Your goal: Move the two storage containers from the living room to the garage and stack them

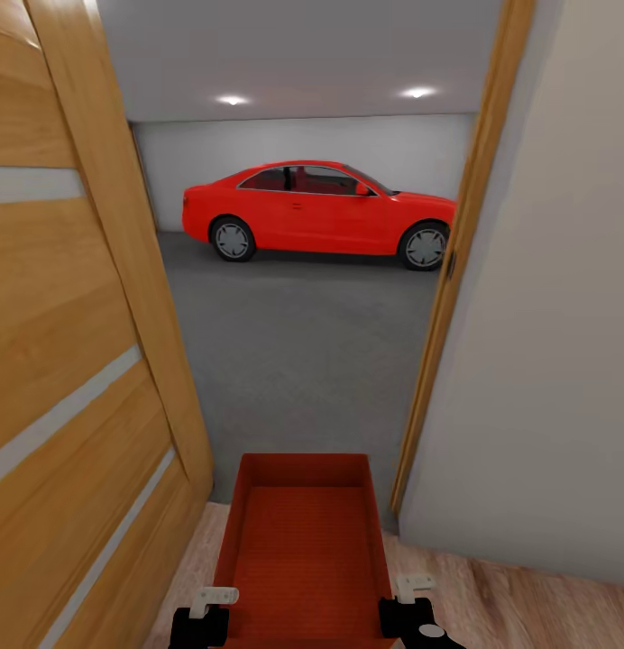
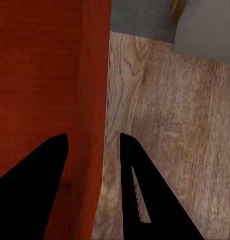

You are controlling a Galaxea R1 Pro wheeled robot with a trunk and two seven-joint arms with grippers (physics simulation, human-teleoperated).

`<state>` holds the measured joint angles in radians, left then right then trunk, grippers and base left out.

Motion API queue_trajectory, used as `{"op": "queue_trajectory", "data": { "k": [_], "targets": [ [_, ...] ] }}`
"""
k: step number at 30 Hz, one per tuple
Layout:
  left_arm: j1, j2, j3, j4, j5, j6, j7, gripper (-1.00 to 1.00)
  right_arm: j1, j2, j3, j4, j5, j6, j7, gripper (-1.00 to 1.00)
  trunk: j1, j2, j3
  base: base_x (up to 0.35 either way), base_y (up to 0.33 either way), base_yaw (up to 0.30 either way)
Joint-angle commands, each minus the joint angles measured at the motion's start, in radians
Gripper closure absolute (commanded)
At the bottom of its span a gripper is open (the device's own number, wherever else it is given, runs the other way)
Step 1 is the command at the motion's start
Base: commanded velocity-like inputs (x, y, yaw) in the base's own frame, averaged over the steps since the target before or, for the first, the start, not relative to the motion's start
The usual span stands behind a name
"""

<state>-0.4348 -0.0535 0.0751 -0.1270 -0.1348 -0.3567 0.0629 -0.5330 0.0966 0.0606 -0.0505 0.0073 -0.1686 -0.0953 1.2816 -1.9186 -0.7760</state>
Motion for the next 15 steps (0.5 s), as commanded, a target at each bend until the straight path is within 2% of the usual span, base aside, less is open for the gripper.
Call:
{"op": "queue_trajectory", "data": {
  "k": [1,7,11,15],
  "targets": [
    [-0.001,0.000,0.030,0.000,-0.009,-0.004,0.014,1.00,-0.001,0.000,-0.001,0.001,-0.003,-0.003,-0.009,1.00,0.000,0.000,-0.001,0.200,0.185,0.000],
    [-0.001,0.000,0.030,0.000,-0.009,-0.004,0.014,1.00,-0.001,0.000,-0.001,0.001,-0.003,-0.003,-0.009,1.00,0.000,0.000,-0.001,0.183,0.144,0.000],
    [-0.001,0.000,0.030,0.000,-0.009,-0.004,0.014,1.00,-0.001,0.000,-0.001,0.001,-0.003,-0.003,-0.009,1.00,0.000,0.000,-0.001,0.021,0.009,-0.008],
    [-0.001,0.000,0.030,0.000,-0.009,-0.004,0.014,1.00,-0.001,0.000,-0.001,0.001,-0.003,-0.003,-0.009,1.00,0.000,0.000,-0.001,0.004,0.002,-0.150]
  ]
}}
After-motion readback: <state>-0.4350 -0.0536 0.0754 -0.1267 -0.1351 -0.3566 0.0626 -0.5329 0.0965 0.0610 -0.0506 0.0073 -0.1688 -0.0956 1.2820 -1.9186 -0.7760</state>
